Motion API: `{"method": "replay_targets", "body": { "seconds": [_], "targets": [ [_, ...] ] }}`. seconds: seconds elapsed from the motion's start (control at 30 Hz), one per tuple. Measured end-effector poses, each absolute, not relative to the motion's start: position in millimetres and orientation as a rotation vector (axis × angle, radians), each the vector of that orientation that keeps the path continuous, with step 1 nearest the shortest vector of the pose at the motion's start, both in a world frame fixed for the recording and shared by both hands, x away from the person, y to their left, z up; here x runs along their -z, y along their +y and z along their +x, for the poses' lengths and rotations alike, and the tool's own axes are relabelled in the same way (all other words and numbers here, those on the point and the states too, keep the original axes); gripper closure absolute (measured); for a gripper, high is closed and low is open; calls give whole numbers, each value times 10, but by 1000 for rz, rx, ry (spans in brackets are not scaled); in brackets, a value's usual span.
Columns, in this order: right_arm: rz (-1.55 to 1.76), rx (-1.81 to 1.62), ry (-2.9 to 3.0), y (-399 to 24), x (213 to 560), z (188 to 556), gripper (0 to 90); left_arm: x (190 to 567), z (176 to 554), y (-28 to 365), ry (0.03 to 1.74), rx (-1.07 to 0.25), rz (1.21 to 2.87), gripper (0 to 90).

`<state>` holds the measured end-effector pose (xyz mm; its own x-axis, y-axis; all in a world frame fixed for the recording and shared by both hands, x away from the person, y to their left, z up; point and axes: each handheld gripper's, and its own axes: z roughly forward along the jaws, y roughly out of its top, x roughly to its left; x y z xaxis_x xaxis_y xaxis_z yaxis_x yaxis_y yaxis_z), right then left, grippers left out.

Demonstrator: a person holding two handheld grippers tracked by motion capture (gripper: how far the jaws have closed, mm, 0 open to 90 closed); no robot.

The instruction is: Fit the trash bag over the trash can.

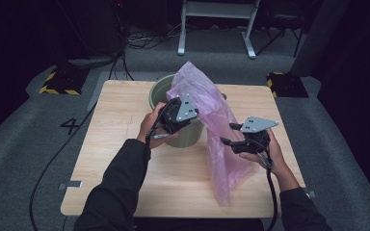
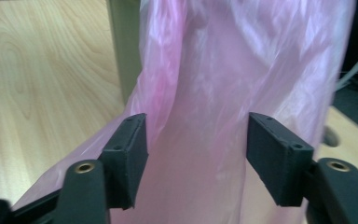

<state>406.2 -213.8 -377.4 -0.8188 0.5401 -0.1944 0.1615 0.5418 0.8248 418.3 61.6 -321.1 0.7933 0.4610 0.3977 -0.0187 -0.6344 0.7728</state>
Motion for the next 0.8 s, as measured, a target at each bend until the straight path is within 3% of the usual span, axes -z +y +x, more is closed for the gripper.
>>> {"method": "replay_targets", "body": {
  "seconds": [0.23,0.3,0.37,0.43,0.47,0.57,0.7,0.8],
  "targets": [
    [500,-1266,2329,-2121,3859,4034,832,3221,4175,647,330,-732,2152,900],
    [476,-1276,2315,-2135,3838,4019,900,3227,4174,674,340,-726,2151,900],
    [464,-1274,2300,-2151,3811,4008,900,3236,4180,693,344,-729,2152,900],
    [477,-1283,2302,-2162,3795,4000,773,3251,4185,710,356,-720,2153,900],
    [507,-1284,2287,-2171,3783,3999,573,3258,4188,716,358,-718,2159,900],
    [580,-1204,2229,-2186,3773,4015,327,3272,4203,733,364,-717,2163,900],
    [630,-1164,2220,-2223,3805,4068,218,3279,4206,757,372,-716,2163,900],
    [693,-1192,2297,-2275,3943,4227,206,3289,4211,780,381,-711,2158,900]
  ]
}}
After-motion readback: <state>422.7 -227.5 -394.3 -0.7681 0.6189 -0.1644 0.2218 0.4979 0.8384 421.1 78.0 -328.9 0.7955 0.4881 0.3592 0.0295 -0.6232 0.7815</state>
